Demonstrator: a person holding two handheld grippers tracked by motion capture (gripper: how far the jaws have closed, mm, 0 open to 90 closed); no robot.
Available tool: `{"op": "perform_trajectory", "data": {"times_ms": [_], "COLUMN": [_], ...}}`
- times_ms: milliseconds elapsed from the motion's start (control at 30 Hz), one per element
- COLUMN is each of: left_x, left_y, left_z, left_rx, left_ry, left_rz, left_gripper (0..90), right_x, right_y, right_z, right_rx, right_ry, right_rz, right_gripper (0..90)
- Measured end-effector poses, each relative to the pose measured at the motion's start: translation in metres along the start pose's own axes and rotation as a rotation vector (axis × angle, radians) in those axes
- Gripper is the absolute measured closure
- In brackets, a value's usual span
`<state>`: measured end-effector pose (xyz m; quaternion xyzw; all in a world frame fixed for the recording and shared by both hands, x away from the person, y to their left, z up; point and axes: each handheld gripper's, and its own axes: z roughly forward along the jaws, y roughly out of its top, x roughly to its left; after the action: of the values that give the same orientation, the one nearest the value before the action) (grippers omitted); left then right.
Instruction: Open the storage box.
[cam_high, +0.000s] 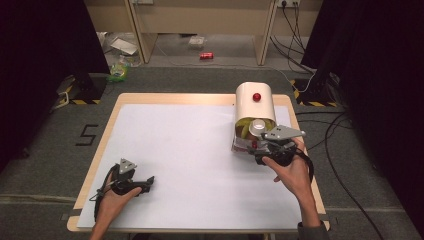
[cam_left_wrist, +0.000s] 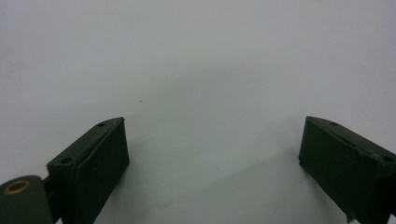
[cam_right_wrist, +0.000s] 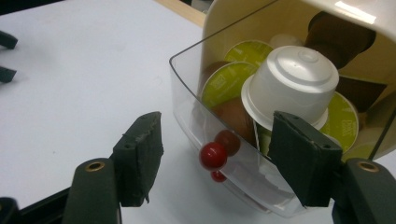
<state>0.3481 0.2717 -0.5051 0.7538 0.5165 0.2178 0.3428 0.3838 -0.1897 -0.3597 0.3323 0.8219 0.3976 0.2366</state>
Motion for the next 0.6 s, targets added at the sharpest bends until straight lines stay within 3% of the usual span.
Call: {"op": "perform_trajectory", "data": {"times_ms": [600], "left_x": [0.0], "left_y": [0.0], "left_z": [0.0], "left_rx": [0.0], "left_ry": [0.0], "left_rz": [0.001], "left_gripper": [7.5], "right_x": [0.01], "right_y": [-0.008], "right_z": [-0.012], "right_rx": [0.024], "right_ry": [0.032], "right_rz": [-0.036], "right_gripper": [35.2]}}
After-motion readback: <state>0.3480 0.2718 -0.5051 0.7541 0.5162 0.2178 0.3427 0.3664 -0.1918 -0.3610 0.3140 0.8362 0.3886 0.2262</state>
